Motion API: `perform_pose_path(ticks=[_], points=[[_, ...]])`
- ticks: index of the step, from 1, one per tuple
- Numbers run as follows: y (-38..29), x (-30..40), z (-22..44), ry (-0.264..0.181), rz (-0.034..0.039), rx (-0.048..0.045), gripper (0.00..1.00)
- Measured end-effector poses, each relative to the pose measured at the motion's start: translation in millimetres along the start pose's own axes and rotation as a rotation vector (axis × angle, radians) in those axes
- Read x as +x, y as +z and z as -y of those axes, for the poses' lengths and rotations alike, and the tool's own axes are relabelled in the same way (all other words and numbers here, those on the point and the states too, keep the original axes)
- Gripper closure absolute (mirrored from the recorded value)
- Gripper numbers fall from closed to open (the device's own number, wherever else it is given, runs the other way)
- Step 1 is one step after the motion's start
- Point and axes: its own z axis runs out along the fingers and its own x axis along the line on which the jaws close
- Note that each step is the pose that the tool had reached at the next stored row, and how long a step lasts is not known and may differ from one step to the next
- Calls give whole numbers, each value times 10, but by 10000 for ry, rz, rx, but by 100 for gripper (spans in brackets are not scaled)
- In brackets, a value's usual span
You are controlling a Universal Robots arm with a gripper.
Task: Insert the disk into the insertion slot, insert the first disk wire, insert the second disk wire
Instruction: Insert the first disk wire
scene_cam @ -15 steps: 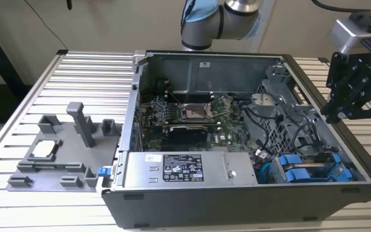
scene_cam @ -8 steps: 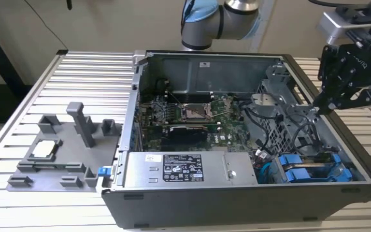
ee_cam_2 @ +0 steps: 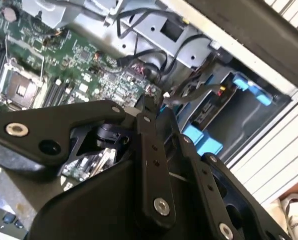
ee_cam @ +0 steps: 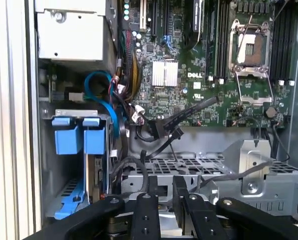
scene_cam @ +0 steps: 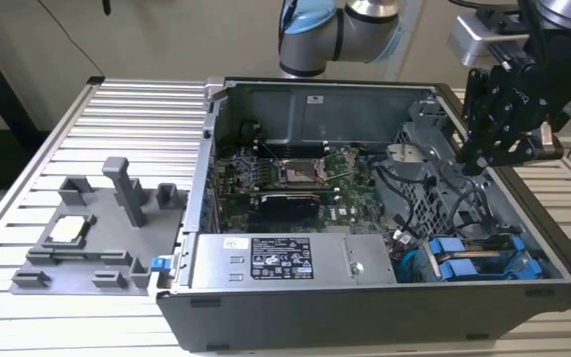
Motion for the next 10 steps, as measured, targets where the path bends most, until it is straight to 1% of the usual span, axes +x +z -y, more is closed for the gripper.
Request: perform_pose_path(ticks=[5, 10], points=[[-4, -7, -215, -3, 0, 0, 73], [-2, -11, -411, -12, 0, 17, 73]])
